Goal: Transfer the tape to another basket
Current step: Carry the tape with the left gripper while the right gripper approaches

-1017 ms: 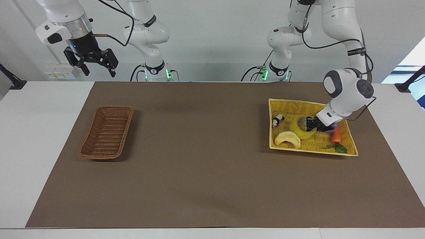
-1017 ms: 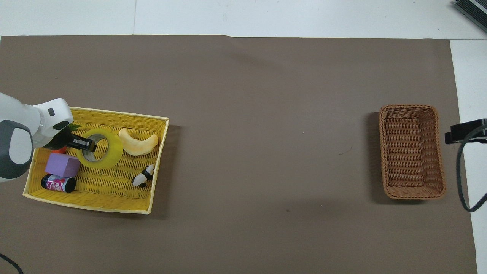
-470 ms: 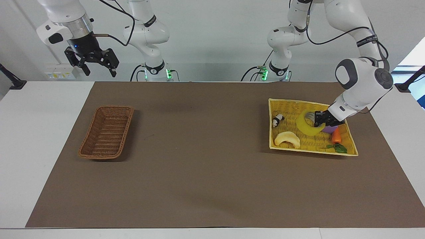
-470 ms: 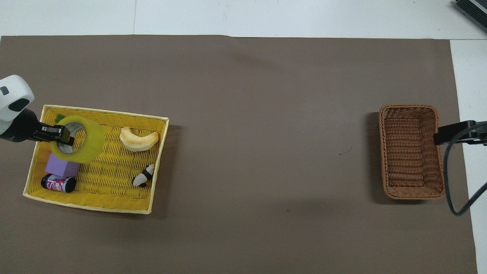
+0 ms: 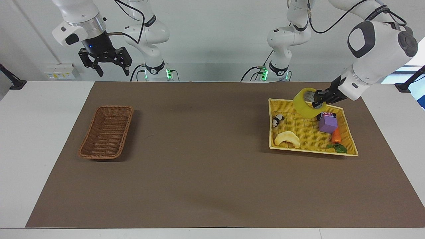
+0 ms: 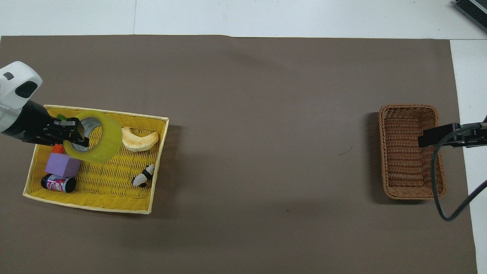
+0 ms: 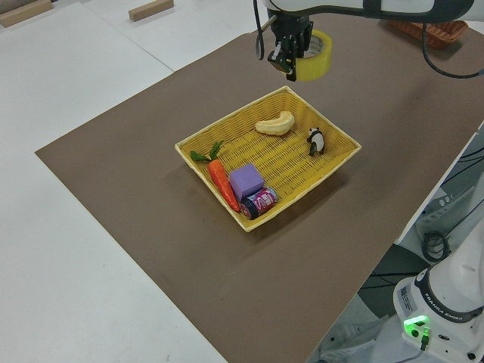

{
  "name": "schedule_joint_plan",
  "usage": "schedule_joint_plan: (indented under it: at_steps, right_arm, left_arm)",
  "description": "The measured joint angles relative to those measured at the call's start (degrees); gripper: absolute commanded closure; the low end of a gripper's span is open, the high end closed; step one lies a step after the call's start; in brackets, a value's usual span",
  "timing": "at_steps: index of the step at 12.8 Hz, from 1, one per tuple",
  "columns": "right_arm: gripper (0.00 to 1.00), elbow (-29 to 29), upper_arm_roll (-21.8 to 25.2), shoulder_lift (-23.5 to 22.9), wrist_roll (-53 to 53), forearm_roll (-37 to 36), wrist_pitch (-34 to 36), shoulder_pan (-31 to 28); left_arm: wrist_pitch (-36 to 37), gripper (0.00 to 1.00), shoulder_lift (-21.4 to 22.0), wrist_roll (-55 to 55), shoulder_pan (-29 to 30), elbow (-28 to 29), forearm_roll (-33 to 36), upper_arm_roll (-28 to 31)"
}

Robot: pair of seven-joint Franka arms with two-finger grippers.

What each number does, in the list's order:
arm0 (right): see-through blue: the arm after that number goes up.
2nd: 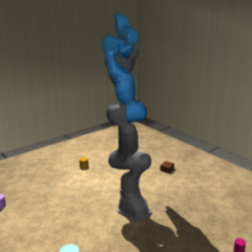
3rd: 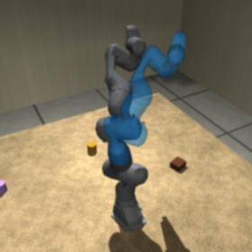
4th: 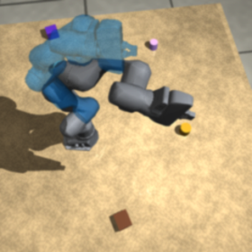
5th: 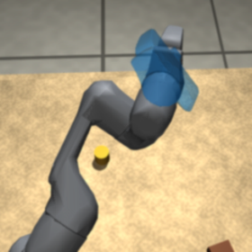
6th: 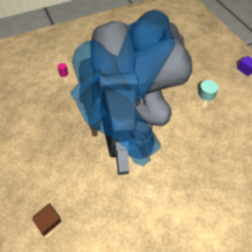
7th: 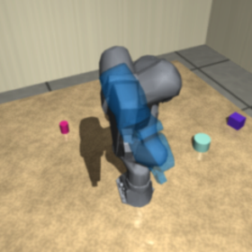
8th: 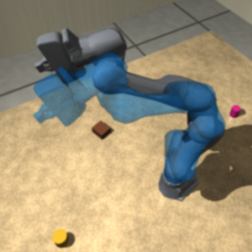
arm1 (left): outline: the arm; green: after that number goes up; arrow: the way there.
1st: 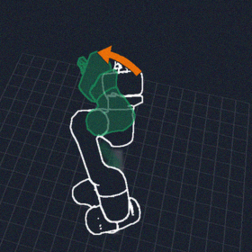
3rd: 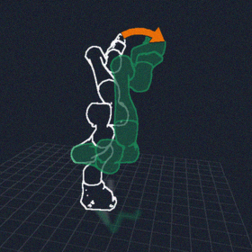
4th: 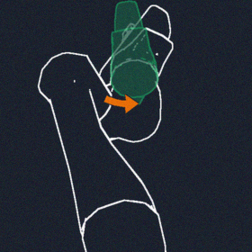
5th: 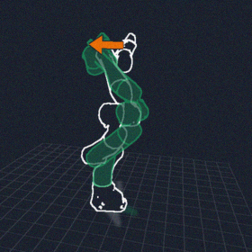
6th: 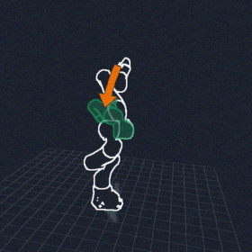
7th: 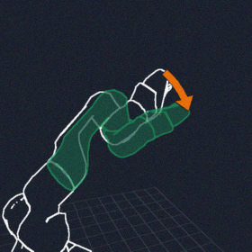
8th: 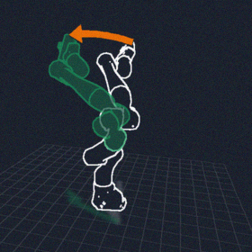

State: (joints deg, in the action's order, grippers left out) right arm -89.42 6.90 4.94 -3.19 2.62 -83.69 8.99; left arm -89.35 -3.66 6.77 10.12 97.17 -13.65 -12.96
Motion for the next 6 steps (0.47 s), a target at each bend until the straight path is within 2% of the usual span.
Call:
schedule_joint_plan:
  at_steps: [2, 4, 6]
  right_arm:
    - [0.0, -0.93, -0.07, 0.51, -1.87, 1.7, 0.0, 2.8]
    - [0.0, -2.14, -0.24, 0.57, -5.06, 4.62, -0.54, 6.35]
    - [0.0, -4.73, -0.35, 0.46, -9.5, 9.26, -4.06, 8.97]
  left_arm:
    - [-0.4, 1.0, 0.01, 6.09, -1.21, 0.0, -2.1, -2.63]
    - [-2.96, 1.0, 0.05, 13.59, -5.62, 0.16, -2.96, -3.22]
    - [-7.32, 1.0, 0.64, 18.63, -10.41, 1.95, -5.39, -3.45]
